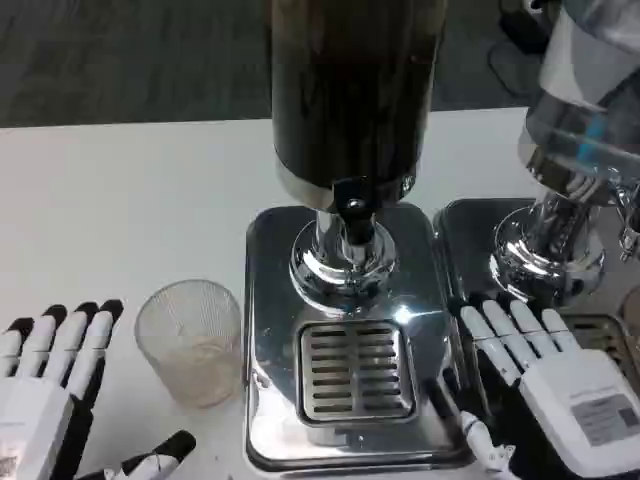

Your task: Grasp the cup under the faucet to collect the drink, then remove the cup.

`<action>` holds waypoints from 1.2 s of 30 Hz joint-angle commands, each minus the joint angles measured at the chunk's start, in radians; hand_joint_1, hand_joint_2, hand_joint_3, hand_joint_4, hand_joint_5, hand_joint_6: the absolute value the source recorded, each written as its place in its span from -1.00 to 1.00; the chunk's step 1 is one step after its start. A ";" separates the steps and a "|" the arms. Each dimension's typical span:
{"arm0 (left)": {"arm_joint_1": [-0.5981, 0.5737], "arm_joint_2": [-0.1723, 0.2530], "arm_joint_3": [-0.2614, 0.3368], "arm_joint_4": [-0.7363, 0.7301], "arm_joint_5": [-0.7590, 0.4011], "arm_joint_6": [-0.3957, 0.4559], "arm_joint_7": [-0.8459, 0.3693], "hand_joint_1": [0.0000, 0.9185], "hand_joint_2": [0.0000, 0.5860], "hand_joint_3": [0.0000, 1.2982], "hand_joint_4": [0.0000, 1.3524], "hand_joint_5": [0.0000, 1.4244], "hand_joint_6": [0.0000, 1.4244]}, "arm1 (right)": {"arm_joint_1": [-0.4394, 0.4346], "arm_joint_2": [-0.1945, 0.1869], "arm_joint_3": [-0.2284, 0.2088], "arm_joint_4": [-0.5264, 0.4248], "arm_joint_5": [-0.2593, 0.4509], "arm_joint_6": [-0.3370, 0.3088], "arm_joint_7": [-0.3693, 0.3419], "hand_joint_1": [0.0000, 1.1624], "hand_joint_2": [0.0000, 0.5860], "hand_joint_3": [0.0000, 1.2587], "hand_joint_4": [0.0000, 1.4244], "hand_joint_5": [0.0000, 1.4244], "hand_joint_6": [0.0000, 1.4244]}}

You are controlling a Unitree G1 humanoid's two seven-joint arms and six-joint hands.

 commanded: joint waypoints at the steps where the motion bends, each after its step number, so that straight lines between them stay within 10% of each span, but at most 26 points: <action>1: -0.005 0.007 0.008 0.021 -0.015 -0.003 -0.003 -1.00 -0.47 -1.00 -1.00 -1.00 -1.00 | 0.002 0.009 0.007 -0.015 -0.013 0.011 0.011 -0.91 0.82 -0.96 -1.00 -1.00 -1.00; 20: -0.050 -0.007 0.072 0.153 -0.134 -0.097 0.078 -1.00 -0.57 -1.00 -1.00 -1.00 -1.00 | -0.004 0.055 0.049 -0.017 -0.061 0.053 0.014 -0.91 0.82 -0.96 -1.00 -1.00 -1.00; 24: -0.122 -0.023 0.069 0.282 -0.278 -0.224 0.091 -1.00 -0.94 -1.00 -1.00 -1.00 -1.00 | -0.003 0.066 0.053 -0.015 -0.068 0.067 0.007 -0.91 0.82 -0.96 -1.00 -1.00 -1.00; 36: -0.322 -0.002 0.002 0.597 -0.427 -0.513 0.002 -1.00 -1.00 -1.00 -1.00 -1.00 -1.00 | 0.017 0.091 0.064 -0.029 -0.082 0.103 -0.003 -0.91 0.82 -0.96 -1.00 -1.00 -1.00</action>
